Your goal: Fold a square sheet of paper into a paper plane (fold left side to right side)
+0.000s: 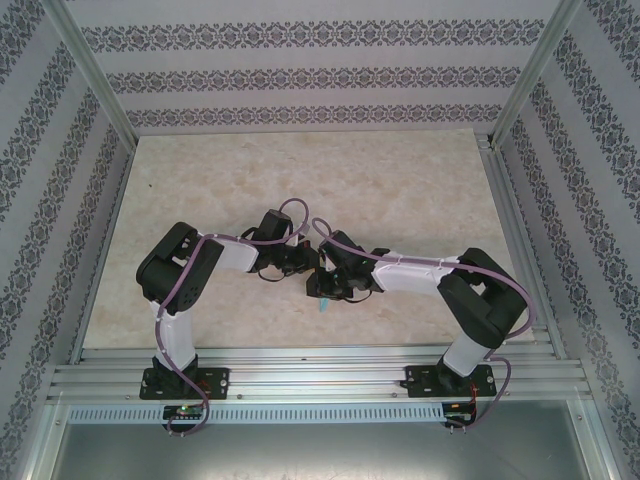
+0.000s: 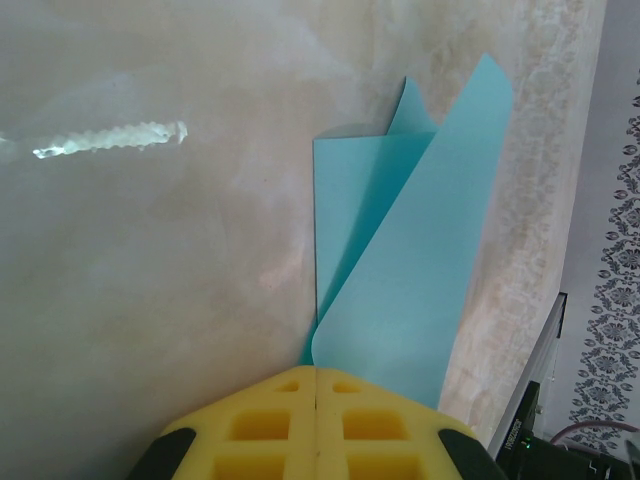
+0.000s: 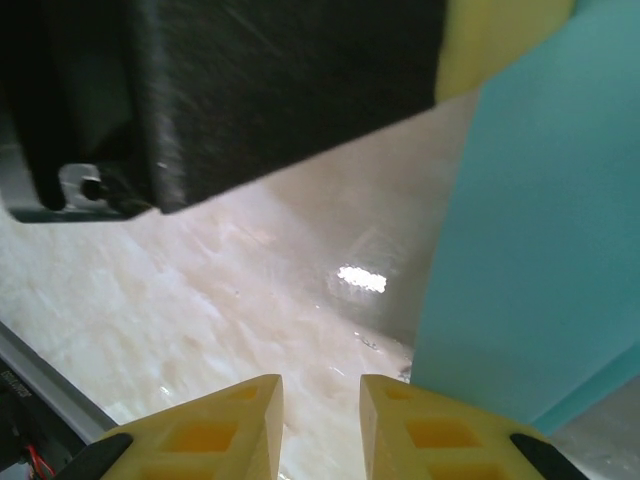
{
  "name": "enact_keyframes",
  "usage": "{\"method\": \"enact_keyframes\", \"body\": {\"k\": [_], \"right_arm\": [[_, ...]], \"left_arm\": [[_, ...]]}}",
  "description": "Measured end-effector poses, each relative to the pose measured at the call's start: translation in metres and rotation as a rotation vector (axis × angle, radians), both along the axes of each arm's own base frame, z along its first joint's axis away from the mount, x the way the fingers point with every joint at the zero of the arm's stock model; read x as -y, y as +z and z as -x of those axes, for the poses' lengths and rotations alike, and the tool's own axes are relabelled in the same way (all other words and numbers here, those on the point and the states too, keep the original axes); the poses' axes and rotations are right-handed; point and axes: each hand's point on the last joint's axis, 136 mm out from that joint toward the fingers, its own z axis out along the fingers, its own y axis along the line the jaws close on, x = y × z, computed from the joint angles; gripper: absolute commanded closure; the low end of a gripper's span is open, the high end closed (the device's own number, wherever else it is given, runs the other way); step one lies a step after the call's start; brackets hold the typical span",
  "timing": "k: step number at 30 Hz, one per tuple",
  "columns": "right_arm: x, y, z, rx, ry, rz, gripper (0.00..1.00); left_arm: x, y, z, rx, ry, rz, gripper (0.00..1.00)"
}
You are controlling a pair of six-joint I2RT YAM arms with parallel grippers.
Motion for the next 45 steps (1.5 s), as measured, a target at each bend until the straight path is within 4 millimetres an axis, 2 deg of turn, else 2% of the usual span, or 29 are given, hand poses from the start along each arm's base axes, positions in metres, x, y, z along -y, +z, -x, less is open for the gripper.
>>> {"method": "enact_keyframes", "body": {"k": [22,38,45], "right_arm": [[0.012,-0.015,0.007,-0.028,-0.019,0.022,0.73],[0.008,-0.017,0.008,-0.043,-0.045,-0.133,0.73],[0.006,-0.017,0.007,-0.037,-0.041,-0.149,0.73]], "left_arm": [[0.001,-0.001,0.000,-0.016,-0.004,-0.009,1.00],[0.003,-0.002,-0.002,-0.056,-0.030,-0.042,1.00],[0.005,0.001,-0.008,-0.031,-0.064,-0.079,0.93]]}}
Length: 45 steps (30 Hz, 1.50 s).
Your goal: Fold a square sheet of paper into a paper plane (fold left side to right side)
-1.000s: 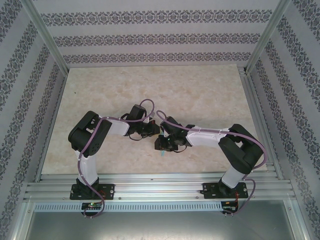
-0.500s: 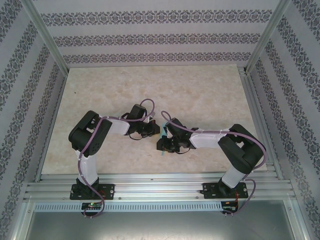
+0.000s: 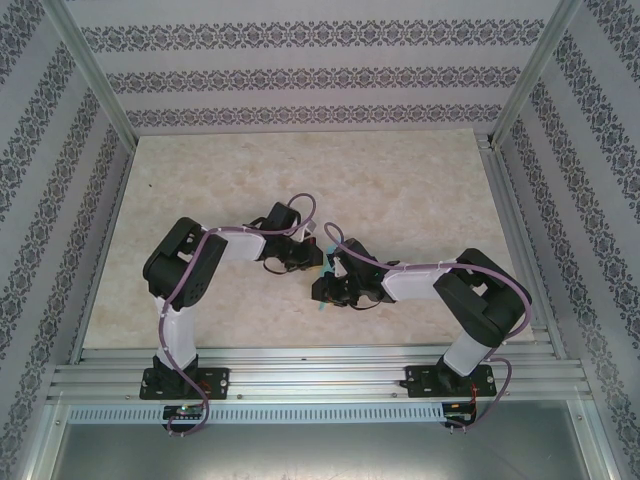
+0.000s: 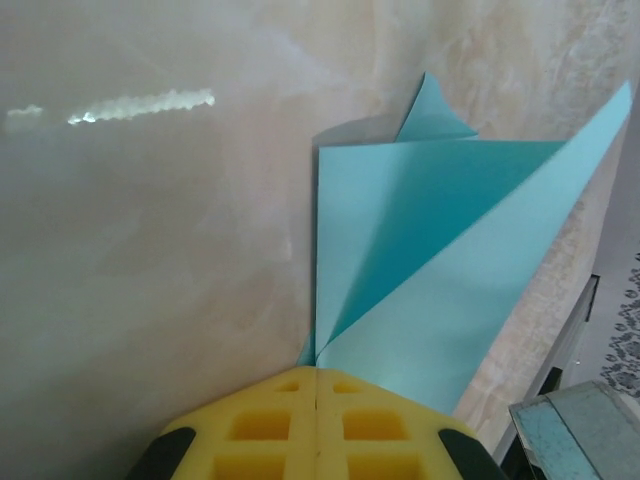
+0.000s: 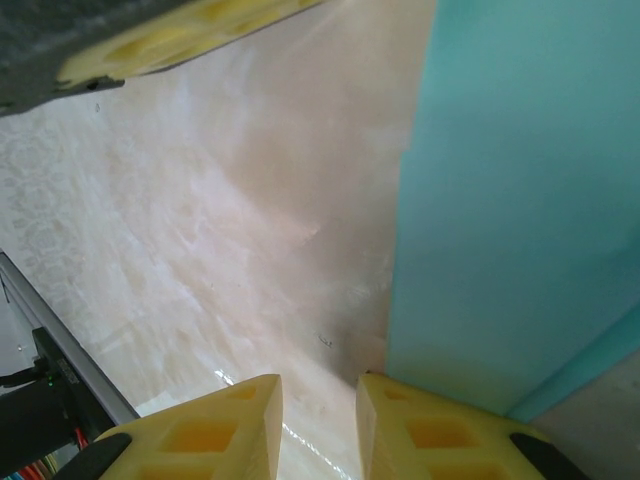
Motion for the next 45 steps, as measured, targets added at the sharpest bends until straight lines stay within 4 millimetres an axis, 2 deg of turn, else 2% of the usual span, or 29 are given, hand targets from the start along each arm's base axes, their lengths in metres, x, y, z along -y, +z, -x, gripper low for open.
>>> {"method": "enact_keyframes", "body": {"k": [4,11,14,24,33,45], "right_arm": [[0.000,0.000,-0.002,0.003,-0.002,-0.005,0.73],[0.000,0.000,-0.002,-0.001,-0.002,-0.017,0.72],[0.000,0.000,-0.002,-0.004,0.000,-0.020,0.72],[0.000,0.000,-0.002,-0.004,0.000,-0.020,0.72],[0.000,0.000,-0.002,-0.006,0.001,-0.020,0.72],[0.000,0.000,-0.002,-0.007,0.002,-0.019,0.71]], "left_arm": [[-0.010,0.007,-0.002,0.028,-0.004,-0.036,0.91],[-0.026,0.062,-0.014,0.191,0.049,-0.027,0.93],[-0.028,0.073,-0.011,0.217,0.053,0.007,0.97],[-0.005,0.049,0.004,0.110,0.019,0.102,0.99],[-0.006,0.045,0.007,0.098,0.038,0.121,1.00],[-0.008,0.063,0.020,0.112,0.017,0.172,1.00]]}}
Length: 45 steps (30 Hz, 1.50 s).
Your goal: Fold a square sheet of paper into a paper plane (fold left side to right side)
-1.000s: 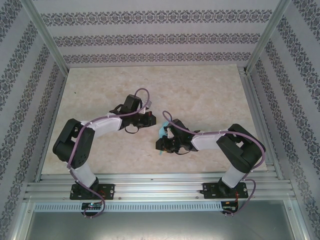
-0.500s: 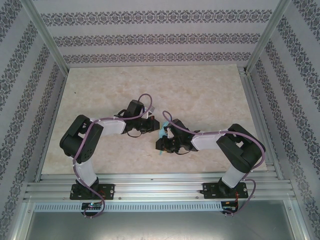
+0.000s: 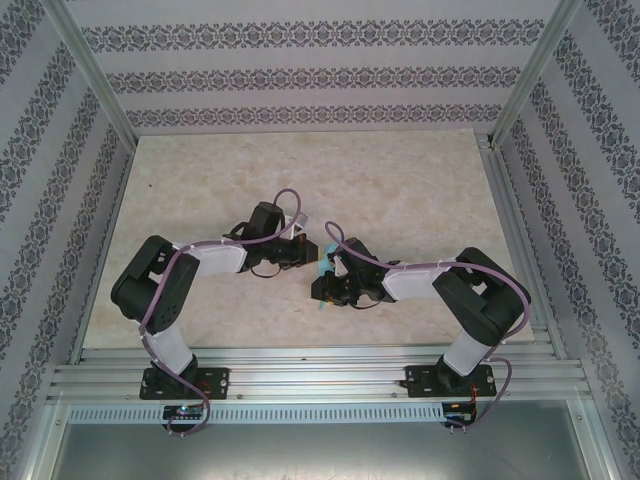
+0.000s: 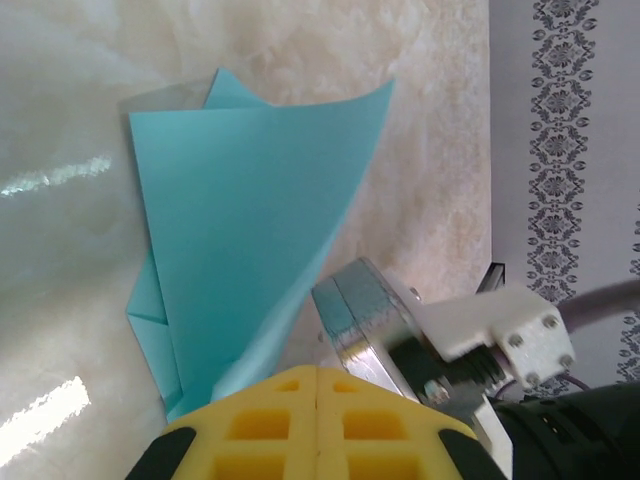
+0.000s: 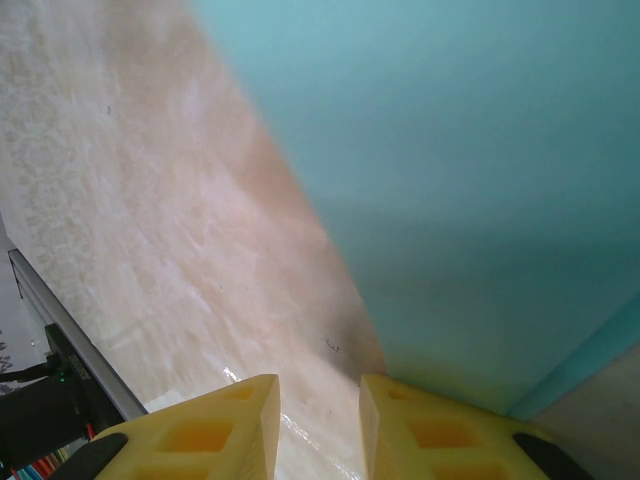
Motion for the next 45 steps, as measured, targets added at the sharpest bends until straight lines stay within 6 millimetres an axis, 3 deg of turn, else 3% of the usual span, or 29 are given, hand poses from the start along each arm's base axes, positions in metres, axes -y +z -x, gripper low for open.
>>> {"method": "enact_keyframes", "body": {"k": [8,17,25,33,36,39,43,45], "right_arm": [[0.000,0.000,0.000,0.000,0.002,0.001,0.71],[0.000,0.000,-0.001,-0.024,-0.013,-0.005,0.71],[0.000,0.000,-0.001,-0.019,-0.007,-0.005,0.71],[0.001,0.004,-0.002,-0.001,-0.007,-0.008,0.65],[0.015,0.010,-0.003,0.014,-0.037,0.013,0.61],[0.033,0.033,-0.013,0.054,-0.094,0.004,0.61],[0.055,0.074,-0.043,0.164,-0.187,-0.064,0.72],[0.064,0.077,-0.054,0.180,-0.223,-0.068,0.74]], "left_arm": [[0.007,0.001,0.010,-0.008,-0.035,0.015,1.00],[0.019,-0.021,0.011,-0.049,-0.060,-0.012,1.00],[0.017,-0.063,0.015,-0.095,-0.055,-0.091,1.00],[0.016,-0.064,0.014,-0.085,-0.058,-0.100,1.00],[0.017,-0.065,0.015,-0.077,-0.065,-0.110,1.00],[0.017,-0.065,0.015,-0.073,-0.068,-0.117,1.00],[0.017,-0.065,0.015,-0.072,-0.069,-0.123,1.00],[0.017,-0.066,0.015,-0.071,-0.069,-0.130,1.00]]}}
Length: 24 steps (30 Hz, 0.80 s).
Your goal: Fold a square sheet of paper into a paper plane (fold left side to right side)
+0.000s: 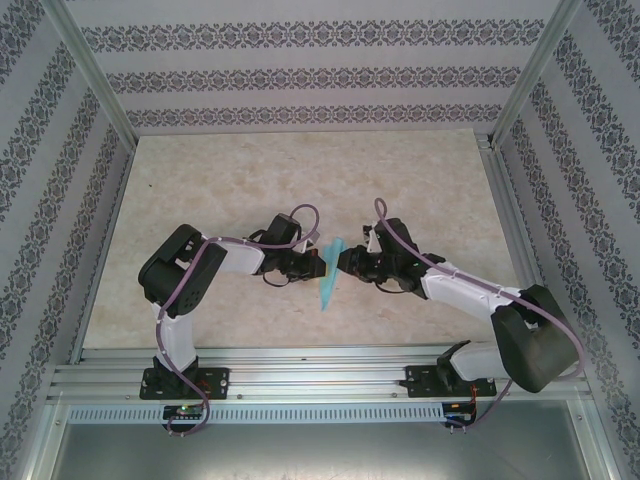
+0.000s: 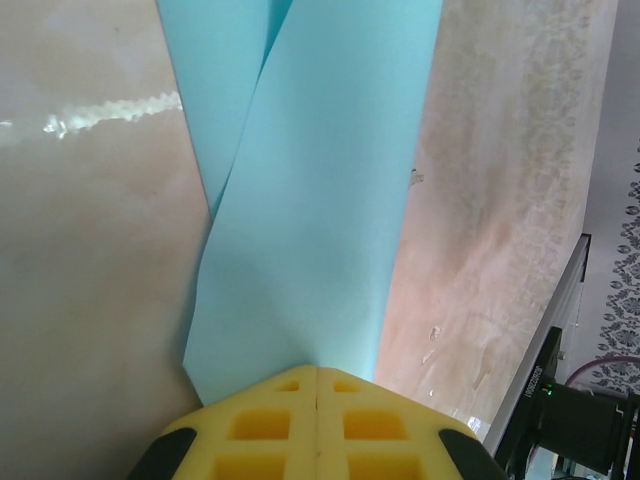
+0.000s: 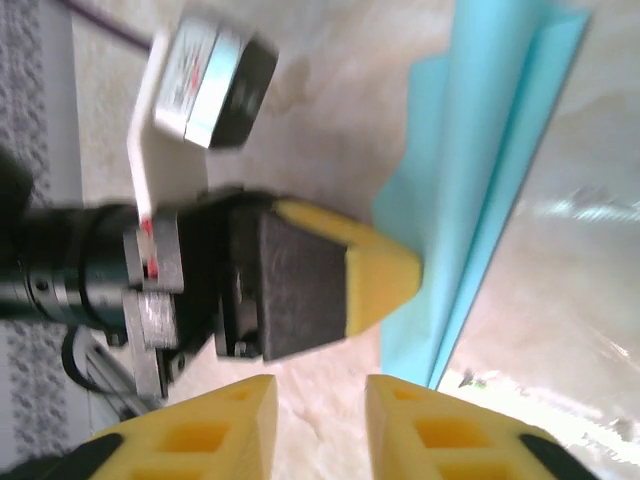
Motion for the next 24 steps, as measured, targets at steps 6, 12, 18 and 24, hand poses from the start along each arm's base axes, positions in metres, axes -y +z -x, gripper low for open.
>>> {"method": "enact_keyframes", "body": {"k": [6,12,18,24], "right_arm": [[0.007,-0.035,-0.011,-0.075,-0.043,0.059,0.83],[-0.005,-0.049,-0.025,-0.100,-0.052,0.065,0.86],[-0.015,-0.059,-0.029,-0.120,-0.050,0.067,0.89],[-0.019,-0.064,-0.032,-0.135,-0.052,0.079,0.89]], "left_arm": [[0.000,-0.001,0.001,0.004,-0.004,-0.023,1.00],[0.001,-0.002,0.000,0.012,-0.007,-0.054,1.00],[0.002,-0.002,0.000,0.025,-0.014,-0.074,1.00],[0.004,-0.002,-0.001,0.036,-0.016,-0.089,1.00]]}}
